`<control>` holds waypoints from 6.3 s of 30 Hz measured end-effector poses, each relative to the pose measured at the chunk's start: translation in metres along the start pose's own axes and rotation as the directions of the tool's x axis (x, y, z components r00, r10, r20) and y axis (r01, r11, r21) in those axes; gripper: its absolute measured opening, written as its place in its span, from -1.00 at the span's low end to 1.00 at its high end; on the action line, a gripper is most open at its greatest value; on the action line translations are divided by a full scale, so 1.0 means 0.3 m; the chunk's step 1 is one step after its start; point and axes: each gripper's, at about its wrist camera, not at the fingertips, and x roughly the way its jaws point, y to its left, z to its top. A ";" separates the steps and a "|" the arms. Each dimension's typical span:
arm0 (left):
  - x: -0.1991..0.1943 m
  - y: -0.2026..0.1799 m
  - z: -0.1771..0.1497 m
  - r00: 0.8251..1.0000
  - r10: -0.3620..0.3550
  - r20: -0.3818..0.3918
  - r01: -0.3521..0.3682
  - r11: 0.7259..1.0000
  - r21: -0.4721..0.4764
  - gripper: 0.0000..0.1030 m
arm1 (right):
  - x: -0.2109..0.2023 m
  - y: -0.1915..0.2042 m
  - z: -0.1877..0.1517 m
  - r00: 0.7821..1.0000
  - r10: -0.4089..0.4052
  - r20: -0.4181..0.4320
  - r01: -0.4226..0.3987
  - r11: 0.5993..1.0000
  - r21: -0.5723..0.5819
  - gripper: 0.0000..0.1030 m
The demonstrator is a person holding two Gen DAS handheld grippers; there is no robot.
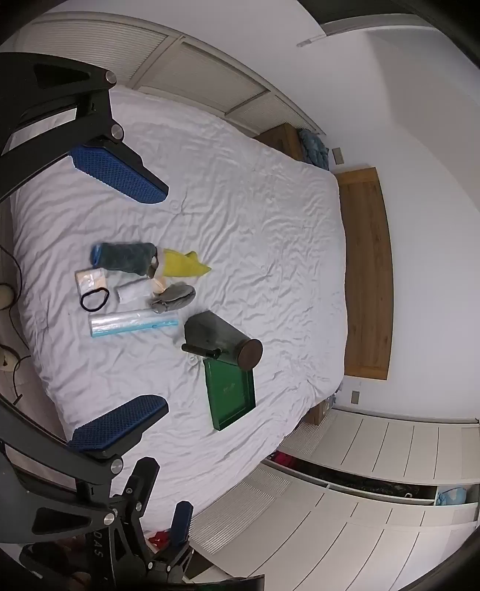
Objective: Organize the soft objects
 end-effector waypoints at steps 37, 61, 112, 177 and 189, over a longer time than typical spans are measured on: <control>0.021 0.012 -0.023 0.999 -0.033 -0.039 0.032 0.999 -0.021 0.98 | 0.003 -0.003 0.003 1.000 0.000 -0.003 0.000 1.000 0.002 0.99; 0.047 0.013 -0.029 0.998 -0.032 -0.047 0.031 0.999 -0.023 0.98 | 0.009 -0.012 0.010 1.000 0.002 -0.008 -0.002 1.000 0.003 0.99; 0.752 0.423 0.015 0.970 -0.026 -0.243 0.016 0.999 -0.044 0.98 | 0.811 0.229 0.309 0.985 -0.073 -0.154 0.068 0.997 -0.040 0.99; 1.833 0.217 -0.226 0.852 -0.078 -0.517 0.085 0.996 -0.012 -0.71 | 2.394 0.022 0.243 0.949 0.216 -0.231 -0.284 0.903 -0.322 -0.73; 1.628 0.326 -0.142 0.916 -0.108 -0.388 0.061 0.989 -0.132 -0.71 | 2.188 -0.045 0.273 0.955 0.271 -0.123 -0.295 0.914 -0.279 -0.73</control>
